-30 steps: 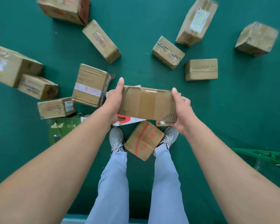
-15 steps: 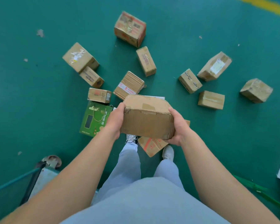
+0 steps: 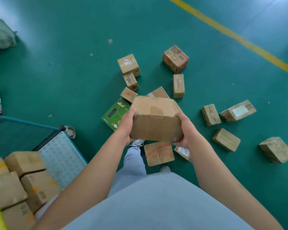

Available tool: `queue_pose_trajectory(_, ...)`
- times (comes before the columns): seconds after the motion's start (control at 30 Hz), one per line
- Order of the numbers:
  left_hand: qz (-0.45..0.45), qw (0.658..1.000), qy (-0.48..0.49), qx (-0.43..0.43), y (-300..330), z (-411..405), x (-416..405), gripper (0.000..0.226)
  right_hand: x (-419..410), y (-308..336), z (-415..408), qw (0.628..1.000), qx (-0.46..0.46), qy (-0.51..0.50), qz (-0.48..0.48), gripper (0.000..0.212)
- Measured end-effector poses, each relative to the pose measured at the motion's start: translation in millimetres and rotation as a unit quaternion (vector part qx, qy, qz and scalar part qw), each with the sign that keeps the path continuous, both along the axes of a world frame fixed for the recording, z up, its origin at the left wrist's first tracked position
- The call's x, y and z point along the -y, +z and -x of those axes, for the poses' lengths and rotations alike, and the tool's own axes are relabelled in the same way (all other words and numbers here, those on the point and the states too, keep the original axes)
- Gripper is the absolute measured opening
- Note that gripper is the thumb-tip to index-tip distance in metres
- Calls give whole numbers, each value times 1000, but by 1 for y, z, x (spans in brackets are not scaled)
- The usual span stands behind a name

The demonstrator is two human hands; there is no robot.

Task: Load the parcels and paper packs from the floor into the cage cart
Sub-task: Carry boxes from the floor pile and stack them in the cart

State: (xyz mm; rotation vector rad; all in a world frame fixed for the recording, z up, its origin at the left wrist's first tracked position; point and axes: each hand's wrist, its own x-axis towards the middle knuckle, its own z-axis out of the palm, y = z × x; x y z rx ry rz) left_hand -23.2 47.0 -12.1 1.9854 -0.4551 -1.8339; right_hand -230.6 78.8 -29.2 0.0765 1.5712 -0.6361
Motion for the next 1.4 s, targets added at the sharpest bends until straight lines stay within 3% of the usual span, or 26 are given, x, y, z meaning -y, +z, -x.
queue_pose_trajectory(0.2,33,993,113,27,25,-49,-79,37,-28,31,-45,992,-7,122,33,34)
queue_pose_trajectory(0.37,62,976,198,67,40,-95,-122,39,-39,38,-99,978,17,199,55,46)
queue_pose_trajectory(0.53,73,955,279,72,47,-139,-163,35,-43,47,-156,955,28,285,78,39)
queue_pose_trajectory(0.7,67,923,371,80,43,-187,-202,36,-56,54,-220,928,32,359,90,30)
queue_pose_trajectory(1.13,71,829,553,46,28,-342,-289,30,-88,59,-429,854,13,509,107,35)
queue_pose_trajectory(1.4,76,765,638,50,11,-463,-353,54,-130,49,-584,795,1,594,119,33)
